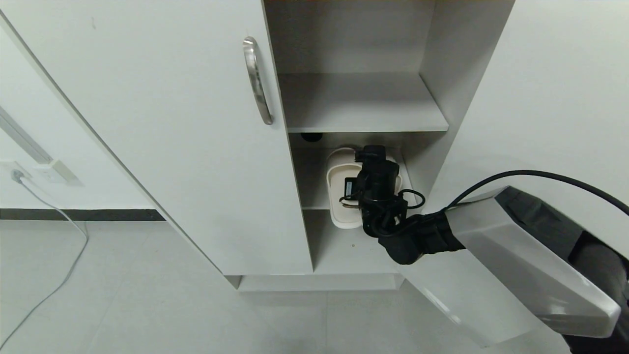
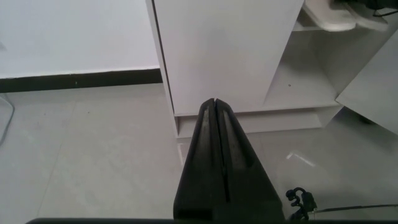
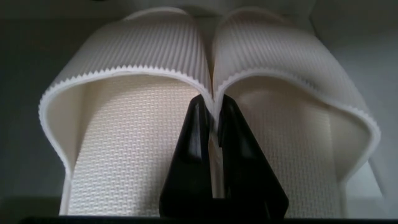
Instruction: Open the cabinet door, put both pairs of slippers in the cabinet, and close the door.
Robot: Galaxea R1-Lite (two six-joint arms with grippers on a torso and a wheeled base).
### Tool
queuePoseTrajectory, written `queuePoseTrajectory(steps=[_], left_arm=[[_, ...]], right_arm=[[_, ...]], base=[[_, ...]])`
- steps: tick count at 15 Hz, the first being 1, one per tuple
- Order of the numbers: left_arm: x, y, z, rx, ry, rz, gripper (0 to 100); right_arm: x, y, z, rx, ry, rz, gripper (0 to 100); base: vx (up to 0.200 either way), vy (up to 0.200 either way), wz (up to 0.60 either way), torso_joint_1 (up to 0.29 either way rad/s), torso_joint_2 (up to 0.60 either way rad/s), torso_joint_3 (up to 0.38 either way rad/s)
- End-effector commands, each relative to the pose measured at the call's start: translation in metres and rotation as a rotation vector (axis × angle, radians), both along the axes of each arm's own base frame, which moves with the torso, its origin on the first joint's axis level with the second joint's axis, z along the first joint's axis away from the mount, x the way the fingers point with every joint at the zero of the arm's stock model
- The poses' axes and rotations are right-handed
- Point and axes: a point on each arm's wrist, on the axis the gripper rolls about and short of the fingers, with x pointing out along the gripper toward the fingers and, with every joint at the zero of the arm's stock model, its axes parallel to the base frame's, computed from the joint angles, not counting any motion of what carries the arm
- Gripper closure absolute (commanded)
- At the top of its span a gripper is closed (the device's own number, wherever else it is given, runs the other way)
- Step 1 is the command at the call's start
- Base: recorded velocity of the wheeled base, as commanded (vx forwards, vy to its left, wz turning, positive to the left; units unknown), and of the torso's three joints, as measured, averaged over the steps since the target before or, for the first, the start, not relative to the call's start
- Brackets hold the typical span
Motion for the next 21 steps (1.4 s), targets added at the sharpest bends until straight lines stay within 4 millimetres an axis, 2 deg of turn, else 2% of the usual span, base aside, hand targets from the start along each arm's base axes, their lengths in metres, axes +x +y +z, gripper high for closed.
queuePoseTrajectory(steps=[1,5,15,16,19,21], left_arm=[[0.000,0.000,0.000,0.000,0.002,0.000,100],[0.000,0.000,0.000,0.002,0.002,0.000,100],[0.000,0.000,0.000,0.002,0.002,0.000,100],[0.000,0.000,0.000,0.002,0.002,0.002,100],[0.000,0.000,0.000,0.002,0.002,0.002,100],[0.000,0.000,0.000,0.002,0.002,0.002,100]], right_arm=[[0.013,0.000,-0.004,0.007,-0.010,-0.016,100],[0.026,-0.001,-0.008,0.008,-0.013,-0.031,100],[0.031,0.000,-0.019,-0.002,0.000,-0.033,100],[0.031,0.000,-0.019,-0.003,0.001,-0.034,0],[0.030,0.000,-0.023,-0.008,0.010,-0.036,0],[0.016,0.000,-0.020,-0.011,0.012,-0.027,0]], base=[[0.000,0.000,0.00,0.000,0.00,0.000],[0.000,0.000,0.00,0.000,0.00,0.000],[0.000,0.000,0.00,0.000,0.00,0.000],[0.000,0.000,0.00,0.000,0.00,0.000],[0.000,0.000,0.00,0.000,0.00,0.000],[0.000,0.000,0.00,0.000,0.00,0.000]])
